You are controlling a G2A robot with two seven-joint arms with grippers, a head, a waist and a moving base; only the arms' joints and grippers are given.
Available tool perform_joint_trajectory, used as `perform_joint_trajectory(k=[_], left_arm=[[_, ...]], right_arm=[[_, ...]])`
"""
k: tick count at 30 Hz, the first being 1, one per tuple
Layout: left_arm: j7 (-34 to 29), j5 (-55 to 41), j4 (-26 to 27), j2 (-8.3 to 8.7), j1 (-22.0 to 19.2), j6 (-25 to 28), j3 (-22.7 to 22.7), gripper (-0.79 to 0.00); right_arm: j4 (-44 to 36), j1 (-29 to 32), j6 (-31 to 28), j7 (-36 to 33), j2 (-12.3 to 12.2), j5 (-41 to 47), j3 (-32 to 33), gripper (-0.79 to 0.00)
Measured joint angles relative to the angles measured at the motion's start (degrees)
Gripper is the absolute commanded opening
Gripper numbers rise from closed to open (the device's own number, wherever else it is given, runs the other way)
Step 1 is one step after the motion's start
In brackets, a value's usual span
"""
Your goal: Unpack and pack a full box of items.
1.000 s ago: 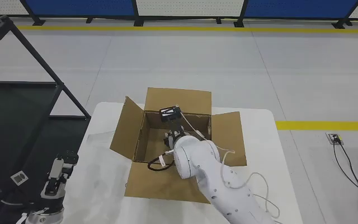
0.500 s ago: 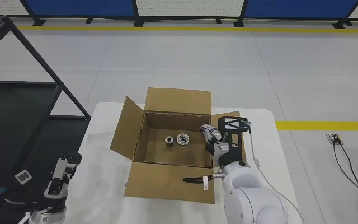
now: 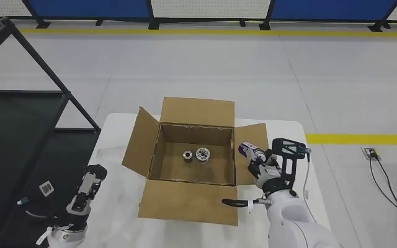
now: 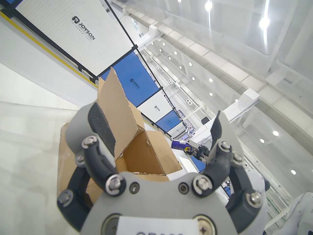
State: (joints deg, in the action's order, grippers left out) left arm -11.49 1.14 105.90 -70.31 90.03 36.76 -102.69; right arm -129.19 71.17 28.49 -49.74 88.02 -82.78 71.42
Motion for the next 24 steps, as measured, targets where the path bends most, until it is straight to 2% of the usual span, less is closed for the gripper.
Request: perform_joint_trajectory(k=[3, 6, 16, 24], left_arm=[[0.5, 1.2, 0.4, -0.04, 0.2, -0.1, 0.3, 0.0], [1.1, 1.4, 0.2, -0.07, 0.5, -0.1, 0.1, 0.0], [2.0, -1.1, -0.5, 0.07, 1.0, 0.0, -2.6, 0.0], [2.0, -1.2, -0.5, 0.07, 1.0, -0.1, -2.6, 0.0]], right_arm=[[1.5, 0.3, -1.5, 2.1, 0.0, -0.1, -0.6, -0.785], [2.0, -0.5, 0.3, 2.2, 0.1, -0.7, 0.4, -0.785], [2.0, -2.6, 4.6, -4.8, -0.3, -1.8, 14.3, -0.785], [9.4, -5.8, -0.2, -13.0, -1.2, -5.5, 22.1, -0.785]])
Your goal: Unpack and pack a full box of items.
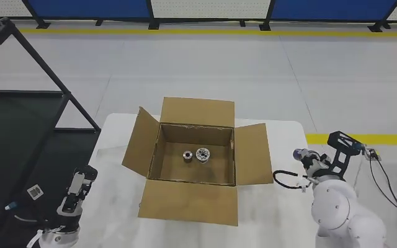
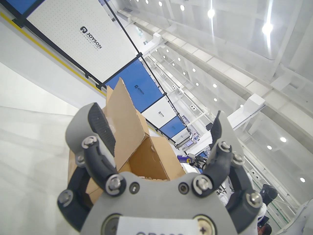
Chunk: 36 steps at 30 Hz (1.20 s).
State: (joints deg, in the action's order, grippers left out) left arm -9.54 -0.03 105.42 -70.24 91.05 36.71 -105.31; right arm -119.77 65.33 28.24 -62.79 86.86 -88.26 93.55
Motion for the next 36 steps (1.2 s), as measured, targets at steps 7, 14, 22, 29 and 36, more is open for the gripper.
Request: perform_joint_trajectory(k=[7, 14, 22, 29, 36], left_arm=[[0.0, 0.0, 0.0, 0.0, 0.0, 0.0, 0.0, 0.0], [0.0, 0.0, 0.0, 0.0, 0.0, 0.0, 0.0, 0.0], [0.0, 0.0, 0.0, 0.0, 0.0, 0.0, 0.0, 0.0], [0.0, 0.0, 0.0, 0.0, 0.0, 0.0, 0.0, 0.0], [0.0, 0.0, 0.0, 0.0, 0.0, 0.0, 0.0, 0.0]], right_arm=[[12.3, -5.0, -4.5, -4.8, -0.7, -4.4, 2.0, -0.785], [24.7, -10.9, -9.1, -6.7, -1.3, -3.0, 4.0, -0.785], [30.9, -13.5, -12.0, -6.9, -1.8, -2.9, 4.4, -0.785], [32.2, -13.7, -12.8, -6.9, -2.1, -2.6, 4.5, -0.785], [33.5, -13.9, -12.9, -6.9, -2.3, -1.7, 4.4, -0.785]])
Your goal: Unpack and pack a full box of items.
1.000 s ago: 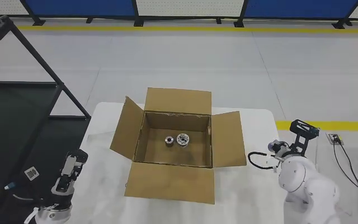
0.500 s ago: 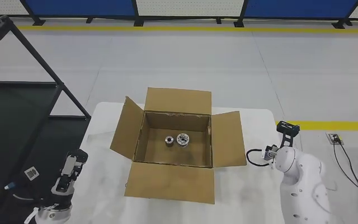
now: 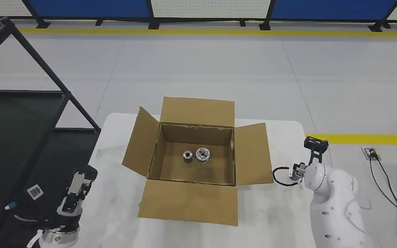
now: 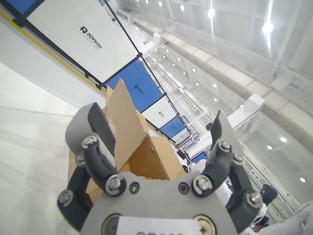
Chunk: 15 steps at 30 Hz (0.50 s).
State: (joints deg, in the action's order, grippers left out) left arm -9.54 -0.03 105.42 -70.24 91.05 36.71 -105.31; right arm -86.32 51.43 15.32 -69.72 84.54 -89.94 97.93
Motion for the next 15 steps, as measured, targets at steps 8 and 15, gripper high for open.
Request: perform_joint_trajectory(k=[8, 15], left_arm=[[0.0, 0.0, 0.0, 0.0, 0.0, 0.0, 0.0, 0.0], [0.0, 0.0, 0.0, 0.0, 0.0, 0.0, 0.0, 0.0]], right_arm=[[1.4, -0.8, -0.8, -0.3, -0.3, 0.3, -0.3, -0.256], [-0.6, -0.3, 0.4, -0.5, -0.5, 0.5, -0.7, 0.0]])
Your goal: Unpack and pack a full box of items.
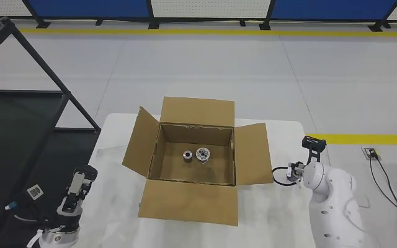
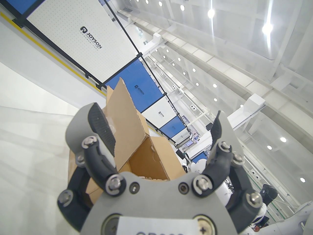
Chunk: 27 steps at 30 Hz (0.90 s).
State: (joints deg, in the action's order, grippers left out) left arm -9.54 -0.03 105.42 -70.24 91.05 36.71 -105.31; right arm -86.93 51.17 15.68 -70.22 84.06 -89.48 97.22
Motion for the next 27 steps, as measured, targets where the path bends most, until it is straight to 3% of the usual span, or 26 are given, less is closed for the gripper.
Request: perform_joint_trajectory(k=[6, 14, 20, 27], left_arm=[[0.0, 0.0, 0.0, 0.0, 0.0, 0.0, 0.0, 0.0], [0.0, 0.0, 0.0, 0.0, 0.0, 0.0, 0.0, 0.0], [0.5, 0.0, 0.2, -0.04, 0.1, -0.9, -0.1, 0.0], [1.3, 0.3, 0.1, -0.04, 0.4, -1.6, -1.2, 0.0]], right_arm=[[-7.4, 1.8, 1.0, 0.0, -0.2, 1.5, 1.0, 0.0], [-26.8, 5.6, 6.2, 1.0, 0.2, 8.0, 1.2, 0.0], [-38.9, 9.6, 2.5, 3.0, 0.5, 15.4, -4.4, 0.0], [-41.0, 9.8, -3.5, 3.5, 0.6, 18.5, -15.0, 0.0]])
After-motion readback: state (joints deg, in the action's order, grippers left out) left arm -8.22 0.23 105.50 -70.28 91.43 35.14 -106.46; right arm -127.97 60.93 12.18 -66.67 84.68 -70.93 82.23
